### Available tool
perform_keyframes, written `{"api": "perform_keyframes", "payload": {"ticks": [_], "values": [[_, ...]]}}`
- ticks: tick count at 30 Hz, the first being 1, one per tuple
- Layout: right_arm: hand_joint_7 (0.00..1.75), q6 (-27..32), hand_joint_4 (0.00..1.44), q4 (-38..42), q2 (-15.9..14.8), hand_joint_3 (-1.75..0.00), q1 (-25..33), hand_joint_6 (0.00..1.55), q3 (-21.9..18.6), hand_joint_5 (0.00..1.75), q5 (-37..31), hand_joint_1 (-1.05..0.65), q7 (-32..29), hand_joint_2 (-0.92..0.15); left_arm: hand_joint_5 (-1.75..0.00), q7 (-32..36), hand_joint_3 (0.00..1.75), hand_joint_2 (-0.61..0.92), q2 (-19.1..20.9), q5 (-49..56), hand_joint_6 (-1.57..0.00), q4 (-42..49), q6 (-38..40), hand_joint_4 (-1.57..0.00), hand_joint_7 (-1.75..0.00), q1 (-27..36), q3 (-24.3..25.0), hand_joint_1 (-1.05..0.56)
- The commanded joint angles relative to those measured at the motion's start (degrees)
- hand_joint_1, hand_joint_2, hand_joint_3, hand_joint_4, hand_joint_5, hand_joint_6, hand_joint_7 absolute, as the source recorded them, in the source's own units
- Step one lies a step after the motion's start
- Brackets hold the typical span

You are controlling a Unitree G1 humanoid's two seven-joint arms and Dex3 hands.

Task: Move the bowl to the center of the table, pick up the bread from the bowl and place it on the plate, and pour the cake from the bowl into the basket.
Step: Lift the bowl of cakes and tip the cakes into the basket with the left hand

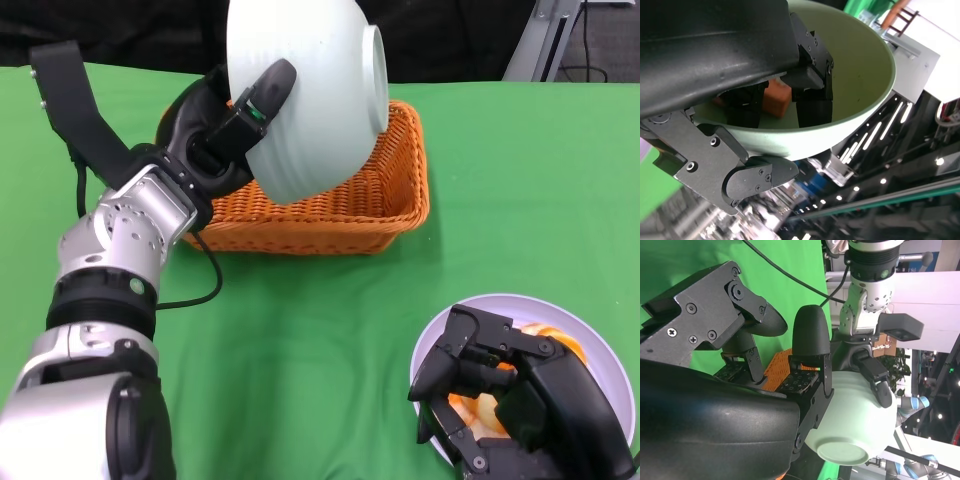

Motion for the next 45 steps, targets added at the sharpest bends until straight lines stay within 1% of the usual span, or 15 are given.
{"api": "perform_keyframes", "payload": {"ticks": [1,5,9,12,14,15,20,24,26,27,29,32,33,35,45], "values": [[1.33,-1.30,0.76,-0.40,0.03,-1.19,-0.09,0.73,-0.19,1.55,-0.35,-0.07,-0.29,-0.48,-1.75,-0.97,1.07,0.60,1.27,-2.30,-0.60,2.22,2.62,-0.76,-1.74,-3.19,2.07,-0.21],[1.33,-1.75,0.75,-0.07,0.01,-1.22,-0.33,0.73,0.00,1.57,-0.18,-0.07,-0.05,-0.45,-1.75,-2.06,1.06,0.58,2.10,-3.06,-0.63,5.09,5.17,-0.79,-1.75,-4.24,3.72,-0.23],[1.33,-2.09,0.76,0.14,-0.07,-1.22,-0.41,0.74,0.04,1.57,-0.34,-0.07,-0.12,-0.45,-1.75,-3.10,1.05,0.59,2.53,-3.11,-0.65,7.24,5.89,-0.81,-1.75,-4.91,5.09,-0.24],[1.32,-2.02,0.76,0.21,-0.11,-1.21,-0.34,0.74,0.02,1.56,-0.29,-0.08,-0.22,-0.46,-1.75,-3.04,0.98,0.64,2.67,-3.39,-0.65,8.86,6.25,-0.80,-1.75,-5.33,6.45,-0.24],[1.32,-1.98,0.76,0.24,-0.22,-1.20,-0.30,0.74,-0.02,1.55,-0.35,-0.08,-0.21,-0.46,-1.75,-3.06,0.86,0.72,2.75,-3.63,-0.66,10.27,6.45,-0.80,-1.75,-5.66,7.52,-0.26],[1.32,-1.98,0.77,0.23,-0.27,-1.20,-0.30,0.75,-0.03,1.55,-0.39,-0.08,-0.21,-0.46,-1.75,-3.18,0.83,0.73,2.78,-3.58,-0.66,10.84,6.43,-0.80,-1.75,-5.82,7.92,-0.25],[1.32,-1.98,0.77,0.54,-0.32,-1.20,-0.39,0.75,-0.06,1.55,0.15,-0.08,0.13,-0.45,-1.75,-3.20,0.76,0.76,2.42,-2.80,-0.65,12.32,5.13,-0.78,-1.75,-6.65,8.71,-0.25],[1.32,-2.46,0.77,0.96,-0.08,-1.21,-0.42,0.75,0.07,1.55,-0.06,-0.07,-0.01,-0.44,-1.75,-3.33,0.75,0.76,2.04,-2.50,-0.65,13.10,4.50,-0.78,-1.75,-7.30,8.92,-0.24],[1.32,-2.50,0.77,0.99,-0.08,-1.21,-0.43,0.75,0.07,1.55,-0.06,-0.07,-0.01,-0.44,-1.75,-3.39,0.75,0.75,2.06,-2.40,-0.65,13.29,4.40,-0.78,-1.74,-7.38,9.02,-0.23],[1.32,-3.40,0.77,1.53,0.02,-1.22,-0.50,0.75,0.11,1.55,-0.23,-0.07,0.02,-0.44,-1.75,-3.52,0.77,0.74,1.81,-1.50,-0.65,13.70,3.61,-0.78,-1.74,-7.96,8.29,-0.23],[1.32,-4.69,0.77,2.31,0.13,-1.22,-0.60,0.75,0.19,1.55,-0.44,-0.08,0.04,-0.44,-1.75,-3.74,0.88,0.68,1.52,-0.37,-0.63,14.33,2.53,-0.79,-1.75,-8.72,7.36,-0.23],[1.32,-5.06,0.77,2.45,0.11,-1.22,-0.51,0.75,0.38,1.55,-0.45,-0.08,-0.05,-0.44,-1.75,-4.52,0.92,0.66,1.34,0.73,-0.63,15.04,1.16,-0.79,-1.75,-9.52,6.36,-0.22],[1.32,-5.08,0.77,2.37,0.09,-1.22,-0.42,0.75,0.49,1.55,-0.42,-0.08,-0.03,-0.44,-1.75,-4.94,0.99,0.61,1.17,1.33,-0.63,15.41,0.55,-0.79,-1.75,-10.19,5.80,-0.21],[1.33,-4.46,0.76,2.13,0.14,-1.21,-0.21,0.74,0.64,1.55,-0.01,-0.09,-0.05,-0.45,-1.75,-5.39,1.04,0.58,0.92,2.15,-0.64,16.08,-0.23,-0.79,-1.75,-11.33,5.27,-0.20],[1.32,-4.23,0.77,2.34,0.11,-1.20,-0.59,0.75,0.68,1.55,-0.22,-0.09,-0.07,-0.45,-1.75,-5.40,1.09,0.56,0.73,3.41,-0.63,17.22,-2.00,-0.78,-1.75,-12.60,4.97,-0.20]]}}
